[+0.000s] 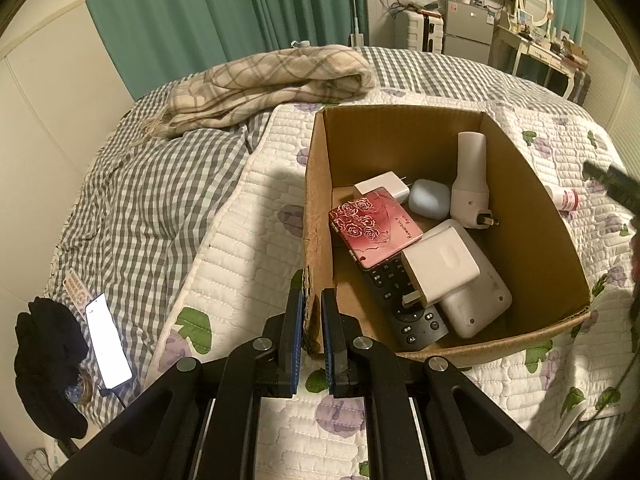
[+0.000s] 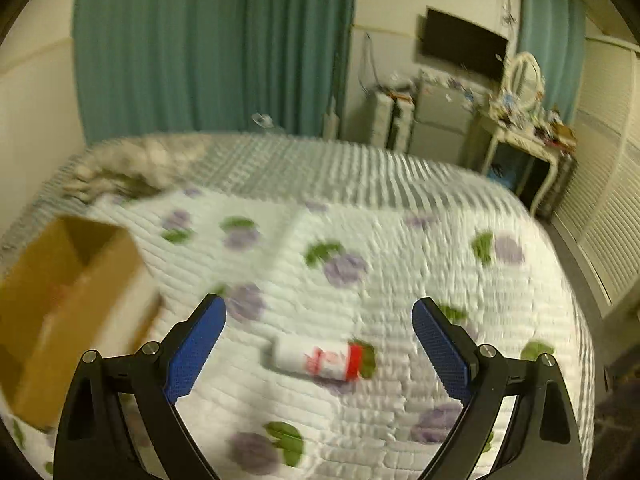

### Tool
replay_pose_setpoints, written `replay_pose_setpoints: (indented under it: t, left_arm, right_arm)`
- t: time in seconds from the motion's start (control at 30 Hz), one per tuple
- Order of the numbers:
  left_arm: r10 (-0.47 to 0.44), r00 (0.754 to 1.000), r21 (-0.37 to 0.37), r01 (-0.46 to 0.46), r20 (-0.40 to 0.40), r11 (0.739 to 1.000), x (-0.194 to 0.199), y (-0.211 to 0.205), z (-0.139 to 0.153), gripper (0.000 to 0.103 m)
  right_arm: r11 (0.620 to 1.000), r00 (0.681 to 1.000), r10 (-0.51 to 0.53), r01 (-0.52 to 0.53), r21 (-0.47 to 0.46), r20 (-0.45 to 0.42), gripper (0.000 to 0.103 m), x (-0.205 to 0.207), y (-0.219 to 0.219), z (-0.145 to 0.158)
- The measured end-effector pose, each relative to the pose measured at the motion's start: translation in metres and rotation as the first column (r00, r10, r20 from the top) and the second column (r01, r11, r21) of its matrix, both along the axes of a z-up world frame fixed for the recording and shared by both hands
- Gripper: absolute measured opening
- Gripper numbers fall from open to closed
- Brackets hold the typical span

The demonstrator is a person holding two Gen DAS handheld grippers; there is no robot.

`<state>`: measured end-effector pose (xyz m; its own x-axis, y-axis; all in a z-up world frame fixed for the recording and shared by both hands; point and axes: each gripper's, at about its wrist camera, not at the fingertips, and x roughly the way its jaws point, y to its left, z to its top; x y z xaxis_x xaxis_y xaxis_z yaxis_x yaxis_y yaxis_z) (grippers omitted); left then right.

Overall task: Organize rigid objects
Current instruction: 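Grasp the red-capped white pill bottle with the right gripper and lift it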

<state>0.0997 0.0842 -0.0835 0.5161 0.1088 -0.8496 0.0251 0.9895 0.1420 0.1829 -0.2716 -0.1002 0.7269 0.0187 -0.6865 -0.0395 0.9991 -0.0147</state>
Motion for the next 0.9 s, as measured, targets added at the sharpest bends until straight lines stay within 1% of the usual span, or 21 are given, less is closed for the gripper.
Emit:
replay_pose_setpoints:
  t: [0.07,0.17,0.27,0.43,0.6,0.77,0.8,0.87,0.9]
  left_arm:
    - [-0.001,1.000,-0.002,0.001,-0.001,1.000,0.000,0.000,0.000,0.008]
    - [0.000,1.000,-0.009,0.000,-0.001,1.000,0.000,0.001,0.000,0.008]
    - [0.002,1.000,-0.016,-0.002,-0.001,1.000,0.000,0.002,0.001,0.008]
    - [0.000,1.000,-0.014,0.000,-0.002,1.000,0.000,0.002,0.001,0.008]
    - [0.000,1.000,-0.013,0.000,-0.001,1.000,0.000,0.002,0.001,0.008]
    - [0.000,1.000,-0.012,0.000,-0.002,1.000,0.000,0.002,0.001,0.008]
    - [0.001,1.000,-0.013,-0.001,-0.002,1.000,0.000,0.002,0.001,0.008]
    - [0.000,1.000,-0.012,-0.001,-0.002,1.000,0.000,0.002,0.001,0.008]
    - [0.000,1.000,-0.012,0.000,-0.002,1.000,0.000,0.002,0.001,0.008]
  right_arm:
    - [1.000,0.999,-0.015,0.016,0.011,-0.034,0.095,0.002,-0.004,-0.020]
    - [0.999,0.995,-0.033,0.033,-0.006,-0.095,0.095,0.008,-0.006,-0.043]
    - [1.000,0.990,-0.019,0.022,0.020,-0.140,0.095,0.016,-0.004,-0.055]
    - [0.999,0.978,-0.022,0.028,0.028,-0.208,0.095,0.029,0.001,-0.077]
    - [0.997,0.973,-0.047,0.061,0.056,-0.227,0.095,0.037,-0.002,-0.085]
    - [0.995,0.970,-0.044,0.064,0.076,-0.240,0.095,0.042,-0.002,-0.090]
    - [0.995,0.970,-0.045,0.065,0.077,-0.237,0.094,0.042,-0.002,-0.090]
    - [0.994,0.972,-0.044,0.065,0.084,-0.232,0.082,0.041,-0.003,-0.089]
    - [0.994,0.972,-0.039,0.062,0.092,-0.233,0.078,0.042,-0.003,-0.089]
